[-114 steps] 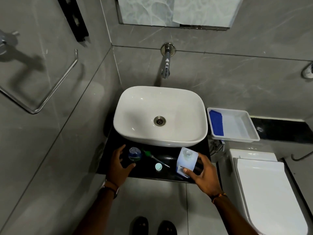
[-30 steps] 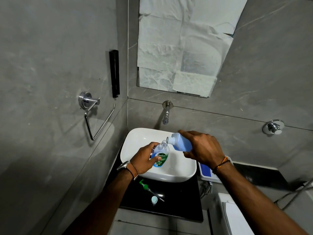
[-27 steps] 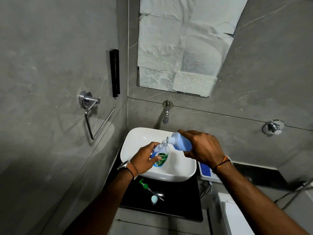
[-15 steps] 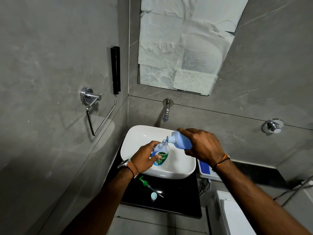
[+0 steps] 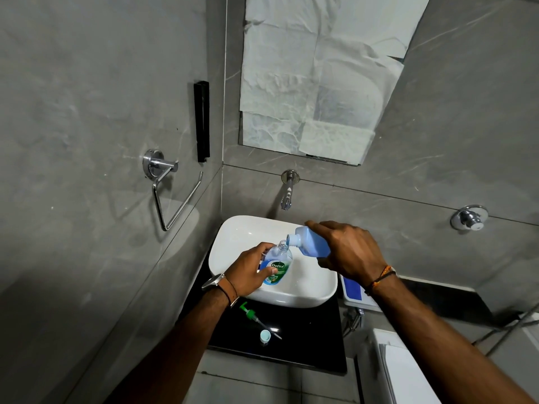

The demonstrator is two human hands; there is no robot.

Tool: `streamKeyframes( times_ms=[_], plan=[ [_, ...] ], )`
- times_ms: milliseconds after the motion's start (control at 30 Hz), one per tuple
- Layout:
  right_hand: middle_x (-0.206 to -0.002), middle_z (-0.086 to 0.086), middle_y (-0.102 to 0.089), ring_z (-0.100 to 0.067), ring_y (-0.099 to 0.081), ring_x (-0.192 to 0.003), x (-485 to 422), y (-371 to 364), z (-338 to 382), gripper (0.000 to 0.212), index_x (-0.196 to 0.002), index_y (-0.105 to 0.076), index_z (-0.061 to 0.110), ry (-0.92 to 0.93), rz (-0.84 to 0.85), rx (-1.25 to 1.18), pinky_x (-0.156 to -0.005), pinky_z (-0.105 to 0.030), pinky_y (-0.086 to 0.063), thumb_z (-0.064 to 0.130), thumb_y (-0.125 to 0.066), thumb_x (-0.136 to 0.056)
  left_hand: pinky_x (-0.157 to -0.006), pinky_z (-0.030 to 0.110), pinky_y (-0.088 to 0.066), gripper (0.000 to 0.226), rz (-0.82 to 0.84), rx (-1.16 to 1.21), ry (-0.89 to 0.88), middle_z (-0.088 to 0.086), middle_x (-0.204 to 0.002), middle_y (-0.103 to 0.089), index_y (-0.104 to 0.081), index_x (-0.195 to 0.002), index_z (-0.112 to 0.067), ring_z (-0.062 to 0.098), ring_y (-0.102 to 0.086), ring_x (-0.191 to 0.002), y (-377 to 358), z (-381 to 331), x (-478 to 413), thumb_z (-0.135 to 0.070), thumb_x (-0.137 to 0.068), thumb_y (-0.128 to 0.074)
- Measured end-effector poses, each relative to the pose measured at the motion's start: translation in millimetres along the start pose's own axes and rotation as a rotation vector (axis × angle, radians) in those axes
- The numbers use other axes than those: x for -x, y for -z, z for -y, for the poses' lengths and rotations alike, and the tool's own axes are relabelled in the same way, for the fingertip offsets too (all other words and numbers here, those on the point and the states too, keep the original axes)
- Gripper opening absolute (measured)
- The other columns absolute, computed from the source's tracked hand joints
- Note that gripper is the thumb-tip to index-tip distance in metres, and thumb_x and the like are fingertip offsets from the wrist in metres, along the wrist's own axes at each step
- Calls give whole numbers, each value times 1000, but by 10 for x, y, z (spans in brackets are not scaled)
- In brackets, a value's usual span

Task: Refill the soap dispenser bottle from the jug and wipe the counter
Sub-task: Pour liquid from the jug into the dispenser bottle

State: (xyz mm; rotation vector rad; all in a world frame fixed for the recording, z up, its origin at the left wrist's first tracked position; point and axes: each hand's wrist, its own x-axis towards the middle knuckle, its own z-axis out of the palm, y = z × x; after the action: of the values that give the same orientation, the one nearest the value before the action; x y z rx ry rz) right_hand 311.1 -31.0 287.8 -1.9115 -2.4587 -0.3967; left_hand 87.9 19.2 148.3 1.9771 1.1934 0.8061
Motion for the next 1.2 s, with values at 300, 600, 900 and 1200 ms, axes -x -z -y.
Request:
streamKeyframes(
  times_ms=[300,600,900,1200],
  plan=[
    [-133,13,-65,-28,-70,-99,9,15,-3,87,-147,-43,43,2,3,14,-71,-34,-54,39,-77,-67,-96,37,-57,48,-2,-6,-4,1,-128,-63,-46,-131,-22,17,-62,-113,-4,-8,-11,-23,-89,-69],
    [-132,13,-65,-29,-70,-99,-6,10,3,87,-146,-43,44,5,8,15,-70,-34,-54,39,-77,-67,-96,35,-56,49,-1,-17,-18,2,-128,-63,-46,-132,-20,17,-62,-113,-3,18,-16,-22,-89,-70],
    [-132,12,-65,-29,-70,-97,-38,-27,23,85,-146,-43,43,16,16,35,-70,-34,-54,38,-75,-68,-97,37,-55,50,-9,-16,-22,4,-129,-62,-46,-133,-17,20,-62,-114,-25,58,-16,-19,-89,-69],
    [-131,12,-66,-29,-70,-95,-77,-51,7,84,-146,-44,43,16,14,37,-69,-33,-53,37,-74,-68,-92,28,-57,48,-13,-9,-25,1,-128,-63,-46,-131,-21,16,-63,-112,-35,111,-60,-23,-89,-70]
  ],
)
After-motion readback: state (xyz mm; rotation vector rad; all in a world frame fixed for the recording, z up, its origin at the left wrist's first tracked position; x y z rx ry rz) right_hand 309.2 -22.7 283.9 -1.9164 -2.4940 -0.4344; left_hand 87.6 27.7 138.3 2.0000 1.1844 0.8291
